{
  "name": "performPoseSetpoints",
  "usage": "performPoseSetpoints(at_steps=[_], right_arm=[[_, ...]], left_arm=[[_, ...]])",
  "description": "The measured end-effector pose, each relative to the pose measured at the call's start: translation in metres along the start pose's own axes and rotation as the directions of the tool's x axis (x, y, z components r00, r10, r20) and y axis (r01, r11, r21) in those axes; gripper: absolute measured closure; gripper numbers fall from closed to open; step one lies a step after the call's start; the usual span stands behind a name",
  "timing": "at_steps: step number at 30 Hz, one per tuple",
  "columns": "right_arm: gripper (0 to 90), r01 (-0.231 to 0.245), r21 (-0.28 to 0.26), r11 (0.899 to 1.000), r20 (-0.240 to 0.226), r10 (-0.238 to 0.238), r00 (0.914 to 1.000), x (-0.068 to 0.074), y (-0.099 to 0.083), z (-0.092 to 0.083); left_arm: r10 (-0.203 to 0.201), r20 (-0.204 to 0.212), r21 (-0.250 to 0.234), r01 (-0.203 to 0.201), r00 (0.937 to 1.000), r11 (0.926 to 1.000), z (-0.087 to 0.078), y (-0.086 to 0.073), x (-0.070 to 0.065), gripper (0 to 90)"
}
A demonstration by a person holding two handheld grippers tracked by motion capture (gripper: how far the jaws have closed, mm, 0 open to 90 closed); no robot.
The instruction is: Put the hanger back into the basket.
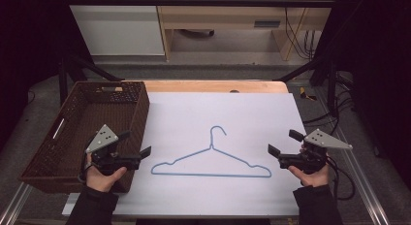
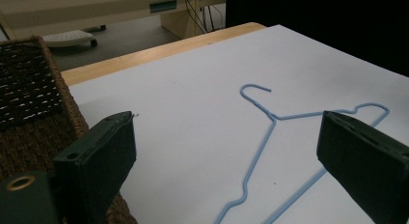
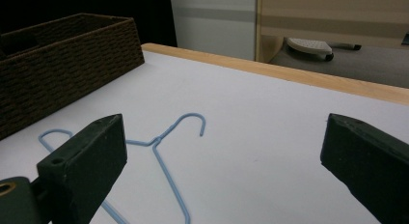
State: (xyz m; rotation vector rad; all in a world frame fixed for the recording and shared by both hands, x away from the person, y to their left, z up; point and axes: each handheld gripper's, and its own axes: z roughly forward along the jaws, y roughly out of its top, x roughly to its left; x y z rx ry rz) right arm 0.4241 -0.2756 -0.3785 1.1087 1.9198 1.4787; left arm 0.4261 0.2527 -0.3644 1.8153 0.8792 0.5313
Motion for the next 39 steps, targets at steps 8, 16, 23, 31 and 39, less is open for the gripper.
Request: performPoseSetpoints(at_steps=[8, 16, 23, 31, 39], right_arm=[[3.3, 0.008, 0.016, 1.0, -0.003, -0.008, 1.0, 0.004, 0.001, 0.003], [3.9, 0.037, 0.058, 0.998, -0.014, -0.036, 0.9992, 0.01, 0.001, 0.01], [4.8, 0.081, 0.138, 0.987, -0.029, -0.077, 0.9966, 0.019, 0.002, 0.024], [6.7, 0.113, 0.198, 0.974, -0.061, -0.103, 0.9929, 0.029, 0.007, 0.037], [7.9, 0.162, 0.27, 0.949, -0.121, -0.133, 0.9837, 0.042, 0.007, 0.066]], left_arm=[[0.007, 0.016, 0.009, -0.007, 0.9998, 0.9999, 0.004, -0.001, -0.006, 6.8], [0.016, 0.034, 0.026, -0.017, 0.9993, 0.9995, 0.013, -0.003, -0.015, 7.6], [0.034, 0.044, 0.043, -0.036, 0.9984, 0.9985, 0.017, -0.003, -0.024, 7.6], [0.052, 0.075, 0.076, -0.058, 0.9958, 0.9954, 0.027, -0.004, -0.039, 7.7], [0.051, 0.101, 0.124, -0.063, 0.9936, 0.9903, 0.04, -0.011, -0.046, 7.7]])
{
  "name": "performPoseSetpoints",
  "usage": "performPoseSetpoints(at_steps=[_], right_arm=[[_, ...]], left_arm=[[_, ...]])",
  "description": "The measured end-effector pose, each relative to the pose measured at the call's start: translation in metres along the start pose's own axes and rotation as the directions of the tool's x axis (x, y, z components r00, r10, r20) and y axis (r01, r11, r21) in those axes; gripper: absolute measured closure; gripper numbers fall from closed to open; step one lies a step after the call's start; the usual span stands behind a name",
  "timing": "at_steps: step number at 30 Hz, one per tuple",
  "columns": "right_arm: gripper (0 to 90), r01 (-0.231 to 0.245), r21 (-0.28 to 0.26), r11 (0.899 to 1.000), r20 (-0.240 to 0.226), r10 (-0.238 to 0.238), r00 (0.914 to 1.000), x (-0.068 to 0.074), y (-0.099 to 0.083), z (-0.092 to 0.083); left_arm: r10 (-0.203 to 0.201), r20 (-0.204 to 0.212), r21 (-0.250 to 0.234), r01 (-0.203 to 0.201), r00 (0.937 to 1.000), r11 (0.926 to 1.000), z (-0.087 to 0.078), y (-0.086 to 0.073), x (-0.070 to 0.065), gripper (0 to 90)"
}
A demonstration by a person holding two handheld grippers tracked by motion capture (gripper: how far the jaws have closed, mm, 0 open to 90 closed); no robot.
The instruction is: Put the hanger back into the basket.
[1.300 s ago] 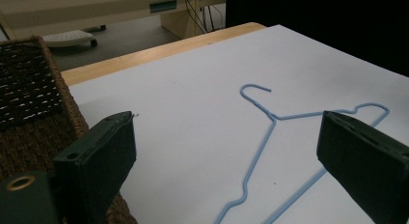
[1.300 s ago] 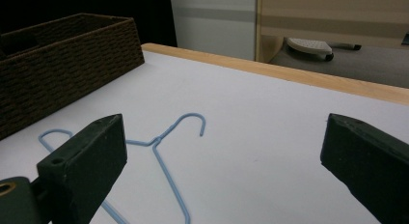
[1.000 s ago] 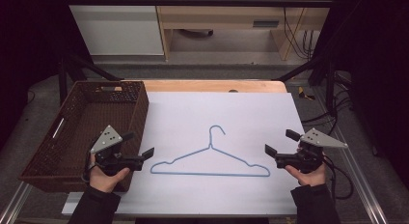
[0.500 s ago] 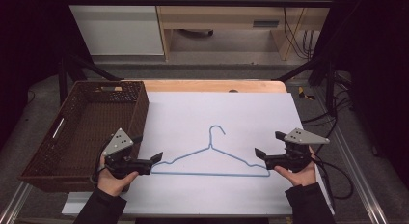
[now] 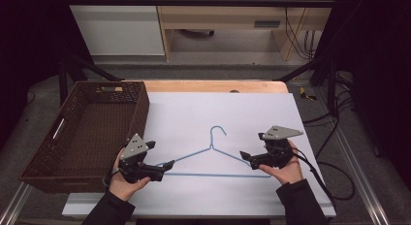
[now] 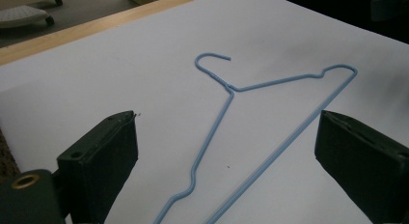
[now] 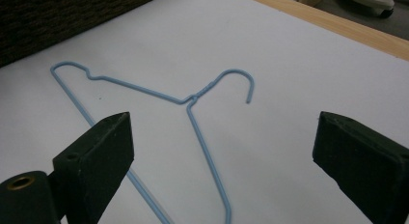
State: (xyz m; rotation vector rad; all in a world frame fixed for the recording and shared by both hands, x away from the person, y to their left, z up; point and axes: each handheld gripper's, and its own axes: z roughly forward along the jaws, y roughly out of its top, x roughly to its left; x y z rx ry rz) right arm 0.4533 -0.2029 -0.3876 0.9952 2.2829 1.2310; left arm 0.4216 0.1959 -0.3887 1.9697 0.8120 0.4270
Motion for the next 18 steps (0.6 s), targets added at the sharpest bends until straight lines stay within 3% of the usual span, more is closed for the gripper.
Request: performPoseSetpoints(at_steps=[11, 18], right_arm=[[13.9, 0.033, 0.085, 0.996, -0.03, -0.031, 0.9991, 0.007, 0.016, 0.041], [24.7, 0.07, 0.169, 0.983, -0.067, -0.06, 0.996, 0.009, 0.009, 0.069]], left_arm=[[0.004, 0.017, 0.033, -0.005, 0.9998, 0.9994, 0.01, -0.004, -0.003, 7.9], [0.005, 0.024, 0.049, -0.007, 0.9997, 0.9988, 0.014, -0.006, -0.002, 8.1]])
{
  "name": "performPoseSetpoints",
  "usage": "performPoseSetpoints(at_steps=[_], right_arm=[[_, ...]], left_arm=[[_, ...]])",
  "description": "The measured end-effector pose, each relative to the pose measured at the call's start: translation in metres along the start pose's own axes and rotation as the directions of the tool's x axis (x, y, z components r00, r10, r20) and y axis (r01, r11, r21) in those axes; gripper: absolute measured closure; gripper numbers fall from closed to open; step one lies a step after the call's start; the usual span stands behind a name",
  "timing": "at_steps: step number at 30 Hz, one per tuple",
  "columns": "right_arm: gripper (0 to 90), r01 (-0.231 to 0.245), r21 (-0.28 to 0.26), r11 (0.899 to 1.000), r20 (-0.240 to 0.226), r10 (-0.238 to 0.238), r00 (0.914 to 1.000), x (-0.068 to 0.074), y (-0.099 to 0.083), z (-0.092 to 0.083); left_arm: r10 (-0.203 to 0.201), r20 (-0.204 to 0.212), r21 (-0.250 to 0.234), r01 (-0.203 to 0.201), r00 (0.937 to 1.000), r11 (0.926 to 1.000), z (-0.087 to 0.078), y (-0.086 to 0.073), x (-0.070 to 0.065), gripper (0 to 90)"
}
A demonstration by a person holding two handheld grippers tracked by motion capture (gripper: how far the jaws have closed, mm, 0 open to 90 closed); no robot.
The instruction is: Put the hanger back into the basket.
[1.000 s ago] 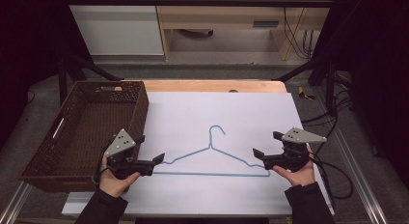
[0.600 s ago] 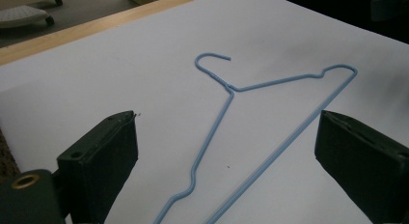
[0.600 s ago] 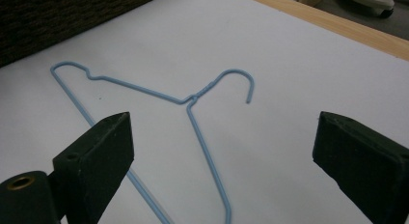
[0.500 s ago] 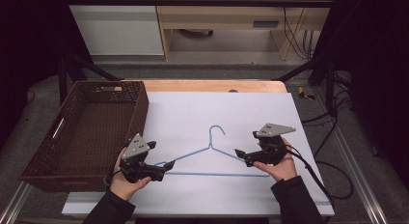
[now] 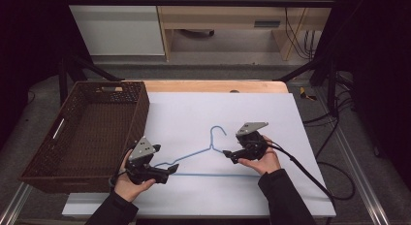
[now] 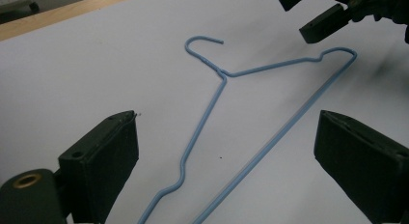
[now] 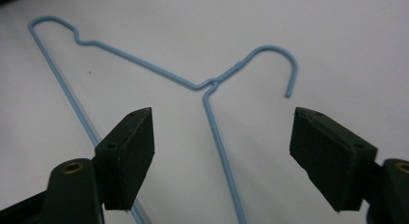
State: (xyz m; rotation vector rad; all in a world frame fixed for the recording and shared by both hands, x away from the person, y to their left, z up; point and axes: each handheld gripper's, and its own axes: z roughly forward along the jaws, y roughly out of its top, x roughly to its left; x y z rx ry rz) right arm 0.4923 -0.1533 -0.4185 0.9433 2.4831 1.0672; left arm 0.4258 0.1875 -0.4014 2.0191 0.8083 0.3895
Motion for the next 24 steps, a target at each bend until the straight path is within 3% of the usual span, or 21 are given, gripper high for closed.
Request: performPoseSetpoints(at_steps=[2, 10, 15, 24], right_arm=[[26.0, 0.007, 0.014, 1.0, -0.006, -0.007, 1.0, 0.0, -0.001, 0.004], [44.9, 0.027, 0.097, 0.995, -0.019, -0.025, 0.9995, -0.004, -0.009, 0.029], [54.8, 0.01, 0.134, 0.991, -0.02, -0.007, 0.9998, -0.008, -0.012, 0.036], [68.9, 0.026, 0.18, 0.983, -0.027, -0.022, 0.9994, -0.011, -0.015, 0.044]], left_arm=[[0.0, 0.0, 0.002, 0.0, 1.0, 1.0, 0.0, 0.0, 0.0, 8.2], [0.005, 0.005, 0.018, -0.005, 1.0, 0.9998, 0.005, -0.001, 0.0, 8.4], [0.008, 0.008, 0.024, -0.008, 0.9999, 0.9997, 0.007, -0.001, 0.0, 8.5], [0.009, 0.008, 0.029, -0.009, 0.9999, 0.9995, 0.009, -0.001, 0.0, 8.7]])
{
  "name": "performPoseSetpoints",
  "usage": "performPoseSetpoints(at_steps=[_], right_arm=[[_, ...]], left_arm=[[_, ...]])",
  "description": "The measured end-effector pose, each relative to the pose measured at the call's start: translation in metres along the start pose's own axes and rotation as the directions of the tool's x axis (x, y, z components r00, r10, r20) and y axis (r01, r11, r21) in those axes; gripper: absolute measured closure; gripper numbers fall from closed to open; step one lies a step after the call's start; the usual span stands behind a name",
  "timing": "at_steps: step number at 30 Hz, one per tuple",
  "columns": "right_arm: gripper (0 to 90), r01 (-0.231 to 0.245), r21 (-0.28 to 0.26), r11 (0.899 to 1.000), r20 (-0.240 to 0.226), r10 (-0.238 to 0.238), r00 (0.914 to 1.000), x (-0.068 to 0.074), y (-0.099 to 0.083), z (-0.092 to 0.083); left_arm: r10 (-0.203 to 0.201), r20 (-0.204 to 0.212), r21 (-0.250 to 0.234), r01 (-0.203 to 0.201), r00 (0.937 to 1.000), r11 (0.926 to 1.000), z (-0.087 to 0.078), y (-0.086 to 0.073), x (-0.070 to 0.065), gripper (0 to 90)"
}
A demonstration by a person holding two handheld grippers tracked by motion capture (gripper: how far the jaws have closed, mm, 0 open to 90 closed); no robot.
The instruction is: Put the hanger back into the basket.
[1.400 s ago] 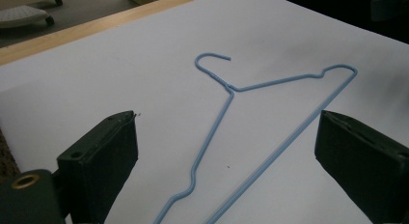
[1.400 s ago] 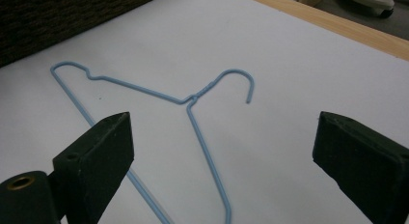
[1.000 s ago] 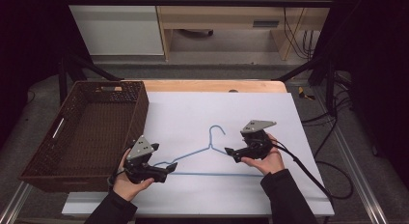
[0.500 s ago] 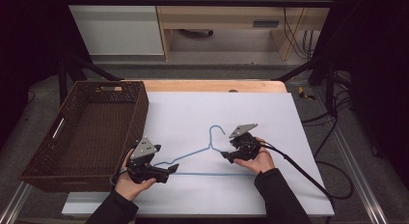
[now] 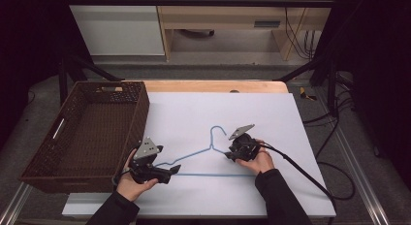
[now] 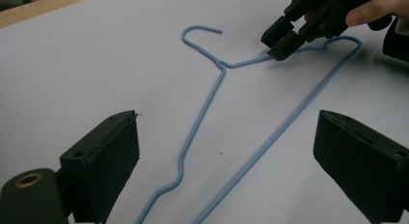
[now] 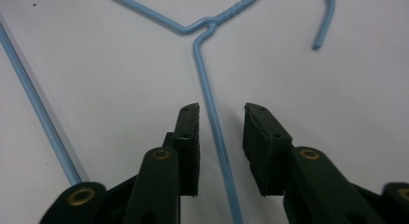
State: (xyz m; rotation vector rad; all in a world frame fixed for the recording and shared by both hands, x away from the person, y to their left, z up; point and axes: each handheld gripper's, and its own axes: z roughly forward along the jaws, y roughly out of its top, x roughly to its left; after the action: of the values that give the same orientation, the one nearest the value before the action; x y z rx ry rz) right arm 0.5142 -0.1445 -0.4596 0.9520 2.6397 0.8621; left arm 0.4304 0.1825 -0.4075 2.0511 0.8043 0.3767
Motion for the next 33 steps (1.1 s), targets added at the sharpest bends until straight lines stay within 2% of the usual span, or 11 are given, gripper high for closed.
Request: performPoseSetpoints(at_steps=[9, 14, 19, 25, 33], right_arm=[[75.3, 0.018, 0.026, 0.999, -0.021, -0.017, 0.9996, -0.001, -0.0019, 0.0034], [78.5, 0.018, 0.022, 1.0, -0.033, -0.017, 0.9993, -0.0026, -0.0021, 0.0037], [85.2, 0.014, 0.034, 0.999, -0.047, -0.012, 0.9988, -0.0049, -0.0016, 0.0035], [85.9, 0.039, 0.031, 0.999, -0.065, -0.037, 0.9972, -0.0078, -0.0012, 0.004], [85.7, 0.045, 0.032, 0.998, -0.07, -0.042, 0.9967, -0.0076, -0.0013, 0.0037]], left_arm=[[0.004, 0.005, 0.007, -0.004, 1.0, 1.0, 0.0017, 0.0002, 0.0, 8.8], [0.002, 0.009, 0.012, -0.002, 1.0, 0.9999, 0.003, 0.0005, 0.0003, 8.9], [0.009, 0.01, 0.02, -0.01, 0.9999, 0.9998, 0.0046, 0.0013, -0.0002, 8.9], [0.013, 0.011, 0.028, -0.013, 0.9999, 0.9995, 0.007, 0.0019, -0.001, 8.9], [0.015, 0.015, 0.032, -0.015, 0.9998, 0.9994, 0.0074, 0.0021, -0.0011, 8.9]])
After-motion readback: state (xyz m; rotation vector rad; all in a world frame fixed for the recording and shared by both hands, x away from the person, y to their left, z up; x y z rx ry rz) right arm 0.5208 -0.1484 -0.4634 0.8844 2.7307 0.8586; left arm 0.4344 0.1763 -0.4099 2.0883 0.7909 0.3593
